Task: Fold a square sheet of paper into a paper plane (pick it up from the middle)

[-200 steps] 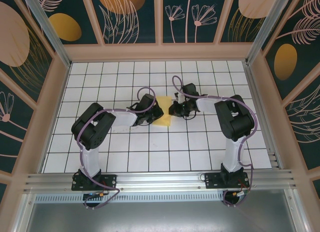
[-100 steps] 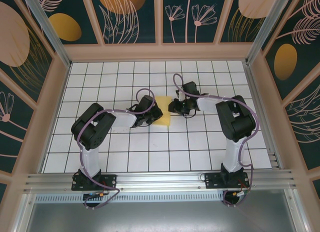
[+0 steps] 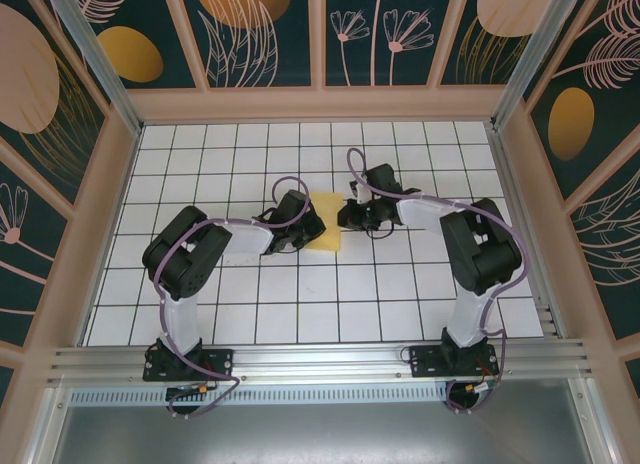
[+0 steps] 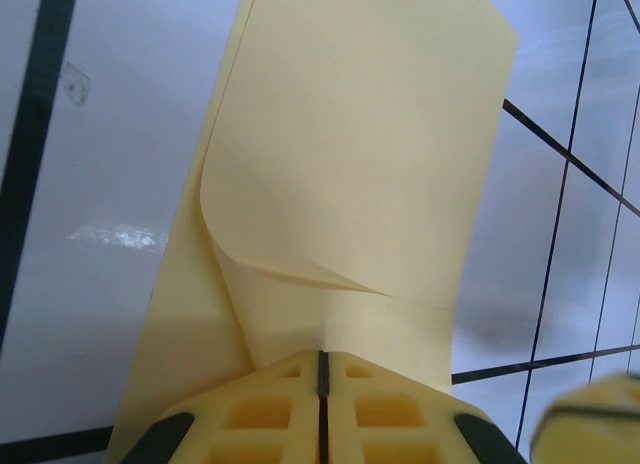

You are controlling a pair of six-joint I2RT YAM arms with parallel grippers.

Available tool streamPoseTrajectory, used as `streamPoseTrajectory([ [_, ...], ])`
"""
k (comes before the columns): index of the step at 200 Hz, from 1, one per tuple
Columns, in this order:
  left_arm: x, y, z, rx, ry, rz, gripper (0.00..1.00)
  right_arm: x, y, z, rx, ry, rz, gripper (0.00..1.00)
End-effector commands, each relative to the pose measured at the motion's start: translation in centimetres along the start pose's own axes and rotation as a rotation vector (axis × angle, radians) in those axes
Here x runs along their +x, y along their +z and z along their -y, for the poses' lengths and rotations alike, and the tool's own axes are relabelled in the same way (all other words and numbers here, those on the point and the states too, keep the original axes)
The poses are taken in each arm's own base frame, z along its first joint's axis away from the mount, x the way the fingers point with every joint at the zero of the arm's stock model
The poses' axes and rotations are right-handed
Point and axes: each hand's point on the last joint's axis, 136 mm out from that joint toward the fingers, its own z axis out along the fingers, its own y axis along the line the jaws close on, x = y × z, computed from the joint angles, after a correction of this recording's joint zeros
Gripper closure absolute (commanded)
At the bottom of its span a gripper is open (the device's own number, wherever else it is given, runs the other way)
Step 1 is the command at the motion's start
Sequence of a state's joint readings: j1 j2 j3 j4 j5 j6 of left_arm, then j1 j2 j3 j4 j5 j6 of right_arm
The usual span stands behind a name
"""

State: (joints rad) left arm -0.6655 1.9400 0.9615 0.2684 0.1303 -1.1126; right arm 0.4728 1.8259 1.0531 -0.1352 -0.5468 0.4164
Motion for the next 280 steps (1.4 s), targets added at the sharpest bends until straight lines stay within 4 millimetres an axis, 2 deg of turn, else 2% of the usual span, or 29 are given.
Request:
streamPoseTrajectory([
  [1, 0.8, 0.6, -3.0, -0.101, -0.026, -0.038, 0.9, 2.8, -0.1, -0.9, -0.013, -0.019, -0.07, 0.93],
  [53, 1.0, 0.7, -3.4, -0.118, -0.035, -0.042, 0.9, 5.0, 1.5, -1.3, 0.0, -0.032, -0.136, 0.95],
  [116, 1.2, 0.9, -3.9, -0.131, -0.048, -0.052, 0.9, 6.0, 2.1, 0.1, 0.058, -0.043, -0.17, 0.95],
  [172, 1.5, 1.0, -4.4, -0.149, -0.053, -0.058, 0.9, 6.3, 2.3, 0.0, 0.056, -0.06, -0.195, 0.95],
  [182, 1.5, 1.0, -4.5, -0.153, -0.053, -0.059, 0.9, 6.4, 2.4, 0.2, 0.069, -0.062, -0.196, 0.95],
  [184, 1.0, 1.1, -3.5, -0.133, -0.05, -0.049, 0.9, 6.4, 2.4, 0.3, 0.073, -0.061, -0.196, 0.95],
  [194, 0.9, 1.1, -3.3, -0.128, -0.049, -0.048, 0.9, 6.3, 2.4, 0.6, 0.09, -0.06, -0.194, 0.95],
  [223, 1.0, 1.1, -3.5, -0.135, -0.05, -0.051, 0.9, 6.4, 2.6, 1.6, 0.136, -0.054, -0.196, 0.95],
  [280, 0.9, 1.0, -3.7, -0.147, -0.048, -0.047, 0.9, 6.5, 2.4, 2.3, 0.138, -0.04, -0.196, 0.95],
])
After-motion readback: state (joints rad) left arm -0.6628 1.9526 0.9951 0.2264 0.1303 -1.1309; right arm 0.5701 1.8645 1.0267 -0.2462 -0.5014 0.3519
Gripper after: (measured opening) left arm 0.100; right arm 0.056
